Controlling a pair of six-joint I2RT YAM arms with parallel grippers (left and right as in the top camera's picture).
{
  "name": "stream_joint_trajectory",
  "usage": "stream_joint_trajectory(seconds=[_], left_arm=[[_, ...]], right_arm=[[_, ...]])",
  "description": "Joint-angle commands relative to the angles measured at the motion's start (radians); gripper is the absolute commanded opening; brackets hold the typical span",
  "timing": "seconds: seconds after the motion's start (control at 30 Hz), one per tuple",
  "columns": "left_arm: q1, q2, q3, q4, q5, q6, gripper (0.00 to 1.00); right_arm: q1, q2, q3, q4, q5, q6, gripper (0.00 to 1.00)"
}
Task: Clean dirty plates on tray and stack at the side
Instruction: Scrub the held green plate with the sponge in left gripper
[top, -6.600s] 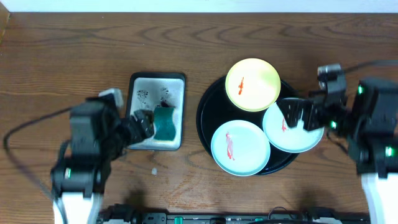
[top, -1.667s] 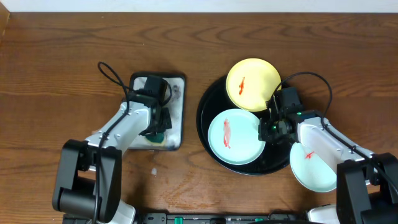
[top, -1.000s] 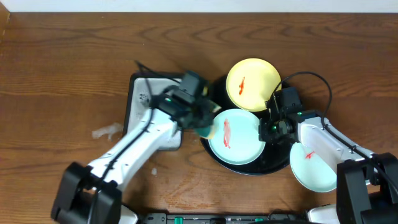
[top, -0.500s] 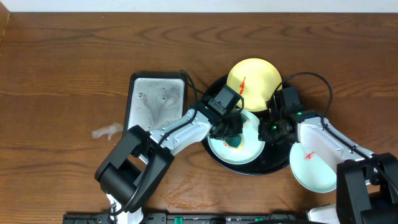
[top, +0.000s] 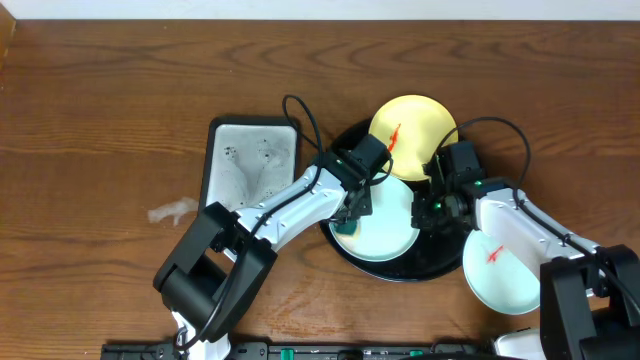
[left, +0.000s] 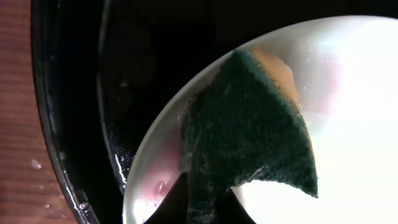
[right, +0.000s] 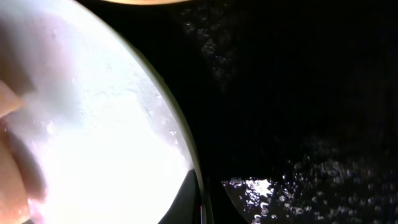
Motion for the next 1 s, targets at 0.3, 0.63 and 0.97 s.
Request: stream_joint_trajectory(seconds=[0.3,0.63,0.97], left_arm=[[-0.019,0.125,-0.058,0.336,0.374,-0.098,0.07],[-0.108,0.156,-0.058,0.404,0.497,-0.107,0.07],[-0.021,0.156,-0.058,0.225,0.314,-0.059,0.07]], right_arm=[[-0.007,0.02,-0.018,-0.002,0.092,0.017,0.01],[-0.007,0.02,-0.018,-0.002,0.092,0.017,0.01],[-0.007,0.02,-0.018,-0.006,0.092,0.017,0.01]])
